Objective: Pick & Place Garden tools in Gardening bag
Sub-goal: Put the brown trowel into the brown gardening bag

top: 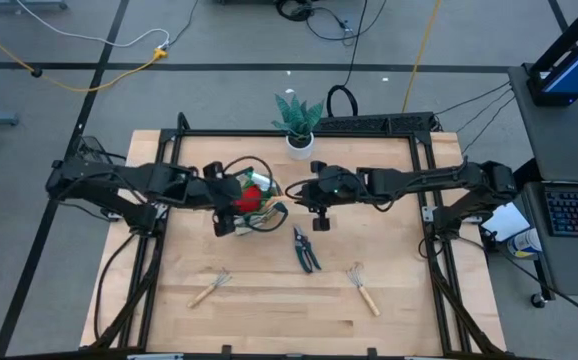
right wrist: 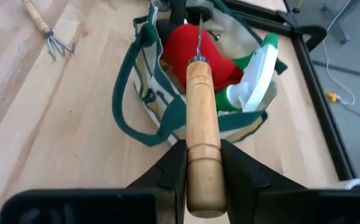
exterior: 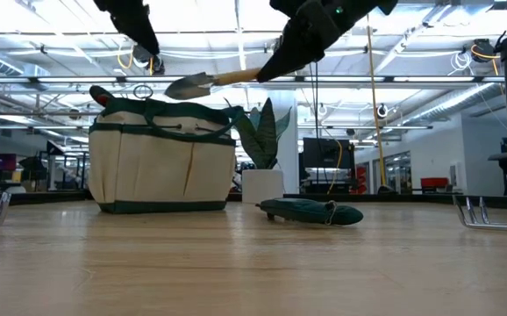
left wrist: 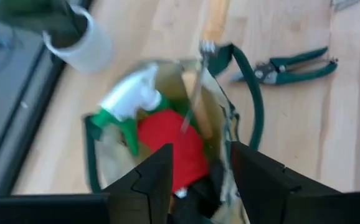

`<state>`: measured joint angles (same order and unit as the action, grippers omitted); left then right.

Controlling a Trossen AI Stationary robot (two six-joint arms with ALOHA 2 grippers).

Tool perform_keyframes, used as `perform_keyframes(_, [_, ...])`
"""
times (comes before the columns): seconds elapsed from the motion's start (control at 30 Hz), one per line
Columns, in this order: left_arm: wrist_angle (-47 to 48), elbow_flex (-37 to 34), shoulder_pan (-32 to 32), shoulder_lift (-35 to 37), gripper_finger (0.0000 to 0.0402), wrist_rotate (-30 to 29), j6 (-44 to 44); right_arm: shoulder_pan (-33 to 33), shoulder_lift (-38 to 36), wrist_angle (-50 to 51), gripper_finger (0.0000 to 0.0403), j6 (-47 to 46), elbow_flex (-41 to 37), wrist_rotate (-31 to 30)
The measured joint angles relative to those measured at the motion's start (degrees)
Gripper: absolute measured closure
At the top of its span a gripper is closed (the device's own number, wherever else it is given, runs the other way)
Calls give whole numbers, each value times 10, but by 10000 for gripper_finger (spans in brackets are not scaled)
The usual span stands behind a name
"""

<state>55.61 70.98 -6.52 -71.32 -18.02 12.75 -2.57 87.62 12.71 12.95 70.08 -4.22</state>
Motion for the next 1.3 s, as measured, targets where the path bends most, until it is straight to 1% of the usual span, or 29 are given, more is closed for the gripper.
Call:
perform_keyframes(0.23, [55, 0, -9, -57, 236, 1, 88, 0, 0, 26, 338, -3, -1, -1])
perform_keyframes(0.37, [64, 0, -27, -83, 236, 1, 85, -1, 0, 26, 338, -3, -1, -2])
perform_keyframes(0.67, [27, 0, -64, -126, 236, 0, 84, -12, 0, 38, 337, -3, -1, -1])
perform_keyframes(0.8, [-2, 0, -68, -138, 236, -1, 82, -13, 0, 51, 340, -2, -1, -2])
perform_keyframes(0.9, [-2, 0, -67, -140, 236, -1, 93, -13, 0, 61, 340, -2, -1, -2])
perform_keyframes(1.13, [49, 0, -69, -132, 236, -2, 154, -15, 0, 69, 340, 8, -1, -1])
perform_keyframes(1.2, [52, 0, -71, -133, 236, -13, 135, -16, 0, 69, 340, 24, -1, -2])
perform_keyframes(1.3, [24, 0, -70, -134, 236, -44, 91, -18, 0, 65, 338, 47, -1, -1])
